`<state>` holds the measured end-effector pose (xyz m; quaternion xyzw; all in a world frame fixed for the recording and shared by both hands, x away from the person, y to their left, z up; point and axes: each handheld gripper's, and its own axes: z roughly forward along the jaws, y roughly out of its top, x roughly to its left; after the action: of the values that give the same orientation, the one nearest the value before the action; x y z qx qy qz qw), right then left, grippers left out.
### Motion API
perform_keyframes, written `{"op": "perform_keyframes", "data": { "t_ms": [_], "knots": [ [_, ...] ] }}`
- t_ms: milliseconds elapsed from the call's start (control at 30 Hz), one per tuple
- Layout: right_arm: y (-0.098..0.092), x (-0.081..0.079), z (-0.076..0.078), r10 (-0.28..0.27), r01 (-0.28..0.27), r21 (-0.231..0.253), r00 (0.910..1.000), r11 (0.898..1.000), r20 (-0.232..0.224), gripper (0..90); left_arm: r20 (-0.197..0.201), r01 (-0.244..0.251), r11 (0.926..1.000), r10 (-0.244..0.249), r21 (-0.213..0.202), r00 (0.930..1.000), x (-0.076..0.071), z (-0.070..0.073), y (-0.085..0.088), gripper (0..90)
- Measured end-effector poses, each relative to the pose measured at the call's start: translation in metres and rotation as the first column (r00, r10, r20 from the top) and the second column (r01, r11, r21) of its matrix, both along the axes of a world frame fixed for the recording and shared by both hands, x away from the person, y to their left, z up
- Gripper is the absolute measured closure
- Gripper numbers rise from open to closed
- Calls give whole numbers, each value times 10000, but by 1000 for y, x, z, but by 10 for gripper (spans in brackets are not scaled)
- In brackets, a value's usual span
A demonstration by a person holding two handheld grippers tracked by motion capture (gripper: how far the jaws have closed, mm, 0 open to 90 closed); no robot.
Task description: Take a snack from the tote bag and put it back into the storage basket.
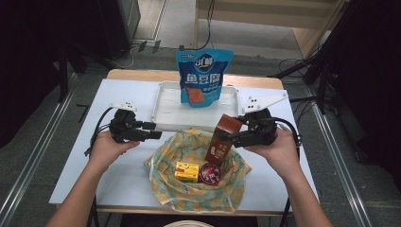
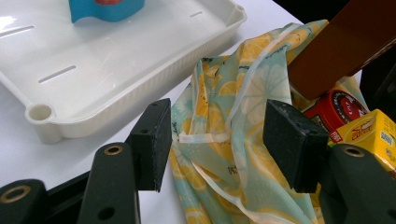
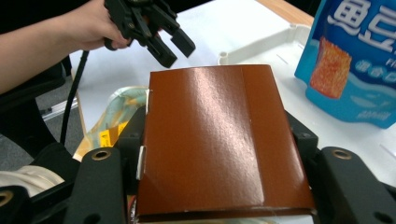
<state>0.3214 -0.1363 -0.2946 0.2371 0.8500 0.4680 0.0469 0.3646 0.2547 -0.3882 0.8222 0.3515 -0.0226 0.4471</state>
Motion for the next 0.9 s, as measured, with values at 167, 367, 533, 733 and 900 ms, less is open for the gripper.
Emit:
{"op": "perform_keyframes", "data": {
  "t_ms": [167, 367, 533, 733, 900],
  "knots": [
    [-2, 3, 10, -6, 7, 90, 10000, 10000, -99, 436, 11, 30, 10000, -30, -7, 10000, 0, 0, 0, 427],
    [-7, 8, 23, 206, -206, 310, 9998, 9993, 8, 437, 2, 3, 10000, -3, 10, 10000, 0, 0, 0, 427],
    [-9, 10, 37, 141, -147, 303, 9997, 9994, 221, 438, 8, 5, 10000, -5, 3, 10000, -1, 0, 0, 427],
    [-14, 20, 48, -4, -3, 302, 9997, 9995, 226, 439, 0, 5, 10000, -5, -13, 10000, -1, 0, -1, 427],
    [-21, 31, 57, -139, 128, 472, 9997, 9988, 222, 439, -12, 13, 10000, -13, -14, 10000, -1, 0, -1, 427]
  ]
}}
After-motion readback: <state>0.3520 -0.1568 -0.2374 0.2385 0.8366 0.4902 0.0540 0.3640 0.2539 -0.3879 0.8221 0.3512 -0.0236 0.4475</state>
